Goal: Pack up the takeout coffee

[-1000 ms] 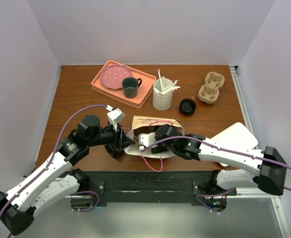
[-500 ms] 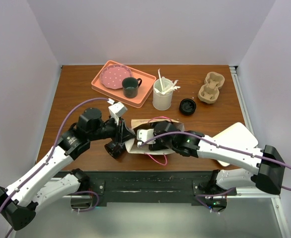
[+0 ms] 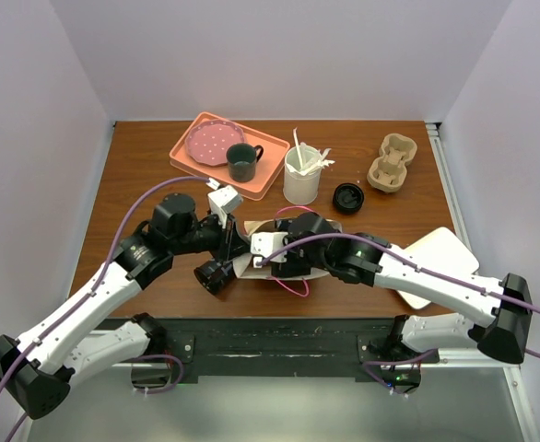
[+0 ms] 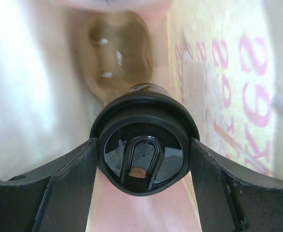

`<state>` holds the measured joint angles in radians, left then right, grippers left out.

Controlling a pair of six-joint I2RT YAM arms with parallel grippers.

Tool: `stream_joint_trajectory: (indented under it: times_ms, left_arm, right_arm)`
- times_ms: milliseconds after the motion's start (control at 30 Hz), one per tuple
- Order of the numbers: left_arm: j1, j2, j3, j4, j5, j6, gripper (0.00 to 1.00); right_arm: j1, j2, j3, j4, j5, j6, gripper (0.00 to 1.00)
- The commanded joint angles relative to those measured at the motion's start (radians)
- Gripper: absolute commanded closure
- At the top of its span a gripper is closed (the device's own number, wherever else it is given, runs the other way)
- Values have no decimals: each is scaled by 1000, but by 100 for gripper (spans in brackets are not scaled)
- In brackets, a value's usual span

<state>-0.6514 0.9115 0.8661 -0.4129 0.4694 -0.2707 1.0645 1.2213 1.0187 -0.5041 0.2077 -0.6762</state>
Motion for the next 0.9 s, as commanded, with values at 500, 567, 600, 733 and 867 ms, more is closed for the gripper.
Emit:
stream_joint_trajectory:
  times_ms: [500, 567, 600, 733, 867]
  left_arm:
    - [-10, 29, 60, -17, 32, -21, 89]
    - [-10, 30, 59, -12, 34, -28, 89]
    - [-8, 32, 59, -12, 35, -35, 89]
    - [-10, 43, 67, -17, 31, -36, 89]
    - [-10, 46, 73, -17, 23, -45, 89]
  right_arm:
    - [-3, 41, -65, 2, -76, 30, 77]
    - [-3, 61, -74, 47, -24, 38, 77]
    - [-3, 66, -77, 59, -13, 35, 77]
    - [-3, 73, -83, 120, 41, 43, 77]
    - [-3, 54, -97, 122, 35, 30, 78]
